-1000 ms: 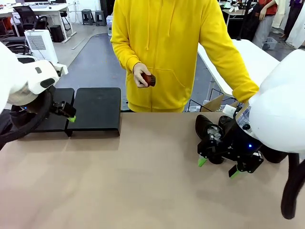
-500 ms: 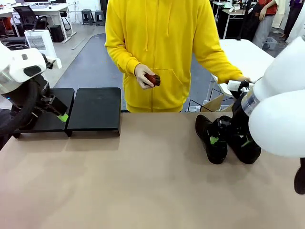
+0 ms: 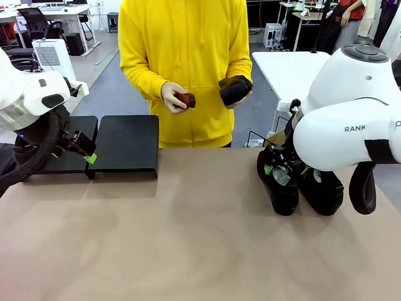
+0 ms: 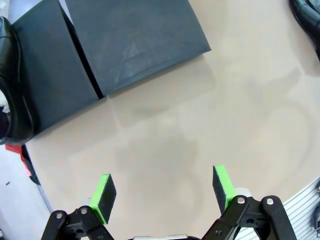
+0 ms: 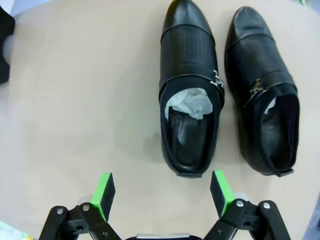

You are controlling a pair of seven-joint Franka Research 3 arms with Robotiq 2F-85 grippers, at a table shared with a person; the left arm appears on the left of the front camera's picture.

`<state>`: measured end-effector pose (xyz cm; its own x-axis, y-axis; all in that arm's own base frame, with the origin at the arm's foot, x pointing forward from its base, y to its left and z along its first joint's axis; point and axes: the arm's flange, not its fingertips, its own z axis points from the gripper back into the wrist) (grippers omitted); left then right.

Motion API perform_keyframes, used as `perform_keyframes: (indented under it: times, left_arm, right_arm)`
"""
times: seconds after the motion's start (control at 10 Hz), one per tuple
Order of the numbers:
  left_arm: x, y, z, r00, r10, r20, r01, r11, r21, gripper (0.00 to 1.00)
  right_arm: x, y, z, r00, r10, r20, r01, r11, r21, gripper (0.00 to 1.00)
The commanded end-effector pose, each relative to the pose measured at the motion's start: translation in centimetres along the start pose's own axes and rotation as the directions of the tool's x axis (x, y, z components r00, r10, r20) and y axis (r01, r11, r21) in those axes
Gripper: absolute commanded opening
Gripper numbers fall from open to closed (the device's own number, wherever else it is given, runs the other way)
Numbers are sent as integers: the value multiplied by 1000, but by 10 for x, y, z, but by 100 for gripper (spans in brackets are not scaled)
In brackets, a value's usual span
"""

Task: Organize the shoes by placing them on the stand.
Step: Pick up one Shoe and place it in the middle of the table.

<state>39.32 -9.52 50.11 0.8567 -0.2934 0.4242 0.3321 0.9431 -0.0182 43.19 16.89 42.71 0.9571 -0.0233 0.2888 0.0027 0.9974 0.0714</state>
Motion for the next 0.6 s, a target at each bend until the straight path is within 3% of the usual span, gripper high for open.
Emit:
perform_keyframes:
  times: [0.0, 0.3, 0.5]
  left_arm:
    - [-1, 1, 0, 1000, 5, 13, -4, 1000, -11, 100]
    - [-1, 1, 0, 1000, 5, 13, -4, 1000, -11, 100]
    - [-1, 1, 0, 1000, 5, 13, -4, 1000, -11, 100]
  right_arm:
    - [-13, -1, 11, 1000, -2, 26, 2, 1000, 1, 100]
    - [-13, -1, 11, 1000, -2, 26, 2, 1000, 1, 100]
    - [5, -12, 7, 1000, -3, -4, 3, 1000, -28, 100]
